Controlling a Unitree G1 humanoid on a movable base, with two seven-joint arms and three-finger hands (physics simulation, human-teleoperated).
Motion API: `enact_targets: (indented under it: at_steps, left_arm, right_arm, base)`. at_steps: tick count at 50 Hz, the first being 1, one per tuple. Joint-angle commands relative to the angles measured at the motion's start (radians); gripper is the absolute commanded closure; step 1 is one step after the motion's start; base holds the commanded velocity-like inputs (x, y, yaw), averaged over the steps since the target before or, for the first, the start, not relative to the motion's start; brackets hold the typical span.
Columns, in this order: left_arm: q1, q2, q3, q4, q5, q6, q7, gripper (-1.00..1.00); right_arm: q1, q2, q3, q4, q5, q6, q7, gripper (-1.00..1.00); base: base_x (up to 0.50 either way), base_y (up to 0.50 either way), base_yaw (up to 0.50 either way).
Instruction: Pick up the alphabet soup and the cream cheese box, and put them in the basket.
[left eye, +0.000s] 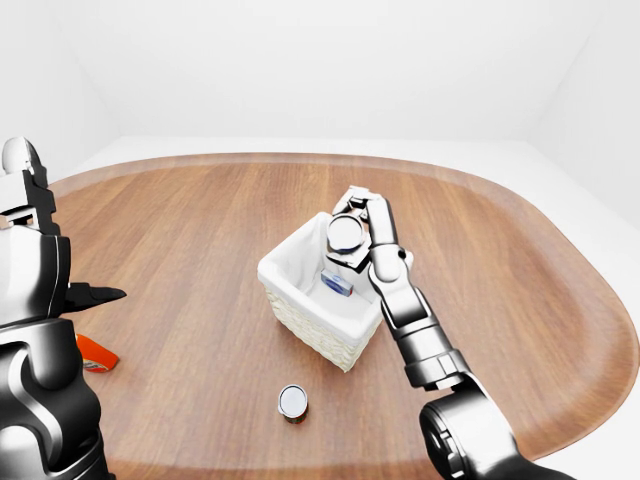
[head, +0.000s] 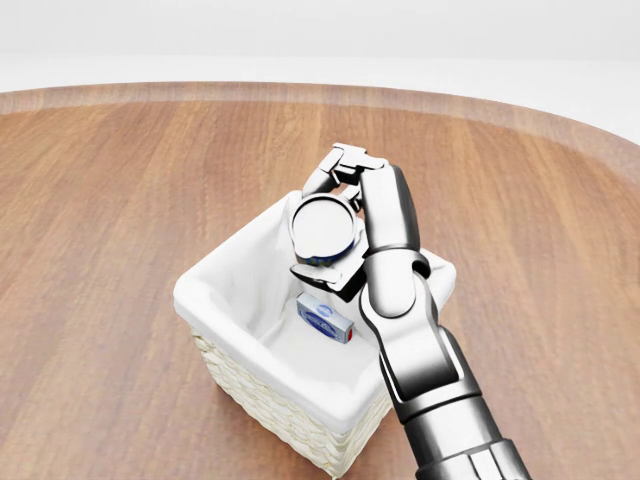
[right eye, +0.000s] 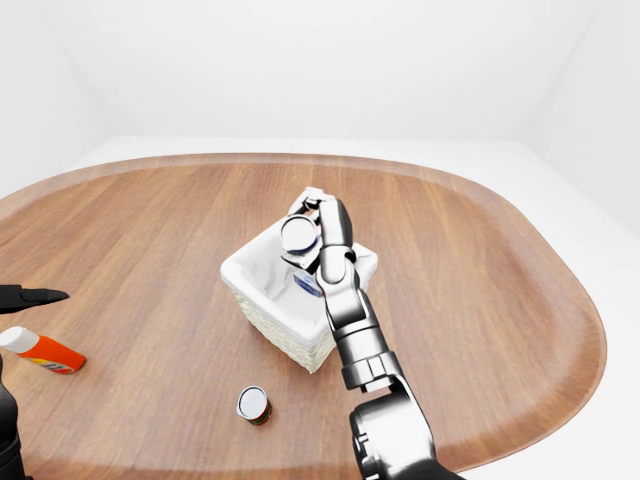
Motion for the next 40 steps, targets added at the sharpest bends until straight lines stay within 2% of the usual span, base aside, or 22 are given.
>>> enact_targets:
  at_steps: [1, 37, 38, 39, 40]
  left_arm:
    - [-0.001, 0.001, 0.0, 0.0, 0.002, 0.0, -0.002, -1.0]
    - [0.002, -0.002, 0.001, -0.002, 0.004, 0.0, -0.004, -1.0]
    - [0.002, -0.001, 0.002, -0.003, 0.003, 0.0, -0.005, -1.0]
    - [0.002, 0.0, 0.003, -0.006, 0.003, 0.0, -0.008, -1.0]
    - [0.002, -0.001, 0.003, -0.003, 0.002, 0.0, -0.005, -1.0]
  right_arm:
    - [0.0, 0.0, -0.005, 0.1, 0.06, 0.0, -0.047, 1.0]
    - [0.014, 0.034, 0.016, 0.098, 0.046, 0.0, -0.032, 1.0]
    - [0.018, 0.035, 0.017, 0.083, 0.045, 0.0, -0.031, -0.11]
    - [0.016, 0.033, 0.017, 0.087, 0.044, 0.0, -0.033, -0.89]
    - [0.013, 0.032, 0.015, 0.085, 0.045, 0.0, -0.033, -1.0]
  base:
    - [0.0, 0.0, 0.0]
    - [0.0, 0.0, 0.0]
    - [0.0, 0.0, 0.0]
    - [0.0, 0.0, 0.0]
    - [0.0, 0.0, 0.0]
